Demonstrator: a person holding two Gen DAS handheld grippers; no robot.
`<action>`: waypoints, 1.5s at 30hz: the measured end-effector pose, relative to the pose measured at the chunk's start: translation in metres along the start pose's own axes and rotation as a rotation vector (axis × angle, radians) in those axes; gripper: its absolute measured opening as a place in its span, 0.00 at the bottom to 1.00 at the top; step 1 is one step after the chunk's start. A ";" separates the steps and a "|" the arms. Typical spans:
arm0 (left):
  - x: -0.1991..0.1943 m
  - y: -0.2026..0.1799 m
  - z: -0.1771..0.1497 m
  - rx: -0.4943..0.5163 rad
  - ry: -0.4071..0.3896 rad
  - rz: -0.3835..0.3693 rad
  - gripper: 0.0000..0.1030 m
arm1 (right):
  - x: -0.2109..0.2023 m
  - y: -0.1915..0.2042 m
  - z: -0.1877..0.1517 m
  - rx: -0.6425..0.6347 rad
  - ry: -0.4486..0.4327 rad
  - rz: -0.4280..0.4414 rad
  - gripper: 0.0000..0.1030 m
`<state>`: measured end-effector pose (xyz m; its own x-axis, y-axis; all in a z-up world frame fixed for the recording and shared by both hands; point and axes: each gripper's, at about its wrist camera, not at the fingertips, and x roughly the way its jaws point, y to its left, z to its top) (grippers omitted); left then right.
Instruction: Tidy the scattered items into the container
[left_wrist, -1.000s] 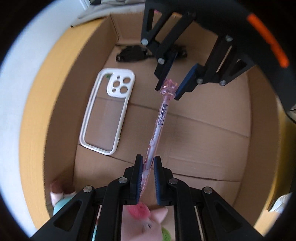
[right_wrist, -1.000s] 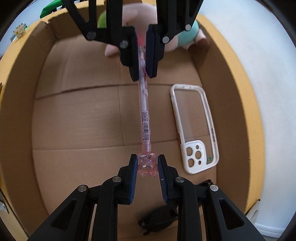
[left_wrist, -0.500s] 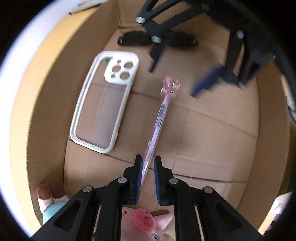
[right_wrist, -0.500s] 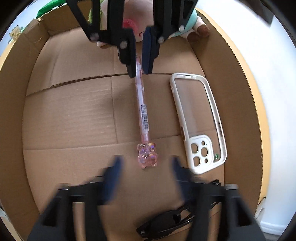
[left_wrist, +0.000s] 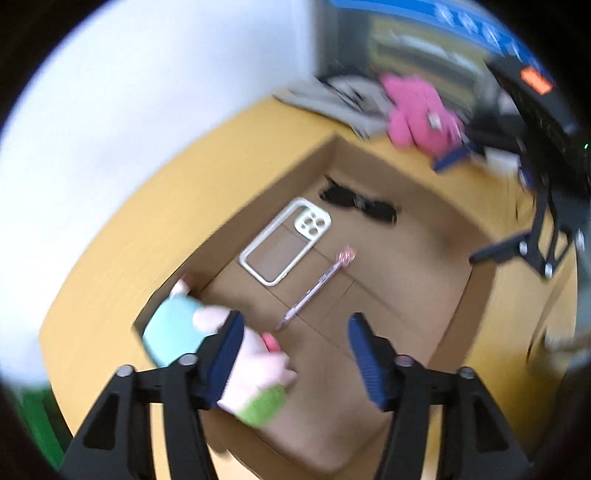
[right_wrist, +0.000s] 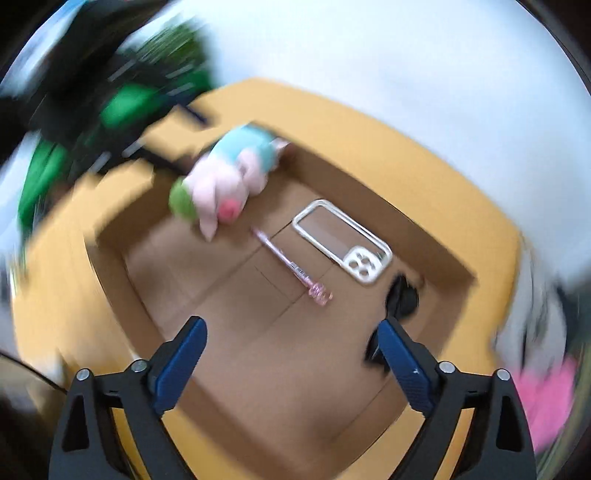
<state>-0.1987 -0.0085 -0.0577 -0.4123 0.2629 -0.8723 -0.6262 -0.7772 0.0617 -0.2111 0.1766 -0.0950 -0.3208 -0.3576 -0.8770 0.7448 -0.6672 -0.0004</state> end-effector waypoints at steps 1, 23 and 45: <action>-0.010 -0.002 -0.007 -0.057 -0.021 0.019 0.66 | -0.011 0.004 -0.005 0.084 -0.004 -0.014 0.97; -0.110 -0.082 -0.091 -0.640 -0.151 0.140 0.69 | -0.109 0.099 -0.024 0.341 -0.066 -0.182 1.00; -0.065 -0.094 -0.104 -0.667 -0.041 0.102 0.69 | -0.086 0.086 -0.076 0.473 -0.070 -0.124 1.00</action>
<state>-0.0442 -0.0122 -0.0574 -0.4805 0.1803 -0.8583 -0.0456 -0.9825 -0.1808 -0.0747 0.1991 -0.0558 -0.4408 -0.2891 -0.8498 0.3570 -0.9251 0.1295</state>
